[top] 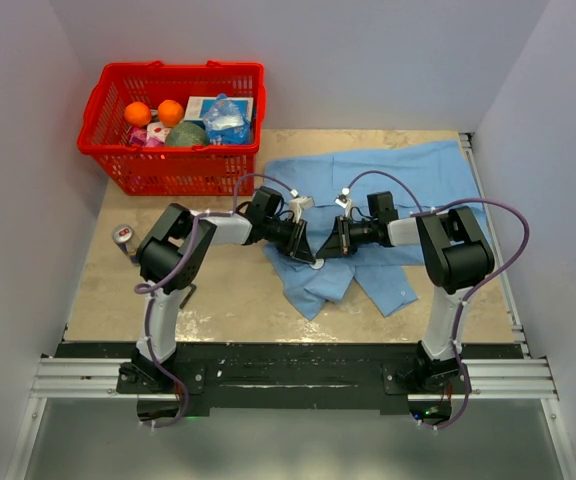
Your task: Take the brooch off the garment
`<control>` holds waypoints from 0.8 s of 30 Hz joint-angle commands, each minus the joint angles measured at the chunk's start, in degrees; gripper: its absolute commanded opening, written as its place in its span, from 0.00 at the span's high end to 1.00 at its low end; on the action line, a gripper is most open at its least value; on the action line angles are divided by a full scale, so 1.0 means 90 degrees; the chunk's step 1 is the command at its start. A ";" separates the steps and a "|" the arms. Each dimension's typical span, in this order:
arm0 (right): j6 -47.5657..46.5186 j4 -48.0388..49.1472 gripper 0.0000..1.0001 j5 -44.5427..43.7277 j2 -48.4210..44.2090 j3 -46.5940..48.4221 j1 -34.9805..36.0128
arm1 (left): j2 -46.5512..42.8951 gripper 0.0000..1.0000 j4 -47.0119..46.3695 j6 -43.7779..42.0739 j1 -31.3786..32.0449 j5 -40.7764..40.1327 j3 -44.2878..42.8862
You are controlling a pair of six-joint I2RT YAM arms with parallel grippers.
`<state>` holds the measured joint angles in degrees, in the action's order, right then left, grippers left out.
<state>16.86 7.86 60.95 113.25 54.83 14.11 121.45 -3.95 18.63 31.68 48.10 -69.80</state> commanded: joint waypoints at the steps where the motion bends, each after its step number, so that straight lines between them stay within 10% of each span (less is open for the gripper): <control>1: 0.0626 0.0533 1.00 0.0523 -0.0240 0.0051 0.0239 | -0.0056 0.83 0.0067 -0.0908 0.0444 -0.1448 0.0011; 24: 0.1007 0.0904 1.00 0.0523 0.0170 0.0383 0.0044 | -0.0399 0.79 0.0965 -0.2324 0.0689 -0.0608 0.0197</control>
<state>22.04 10.61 63.07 115.02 54.70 13.69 116.86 -0.23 2.15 34.57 41.91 -68.03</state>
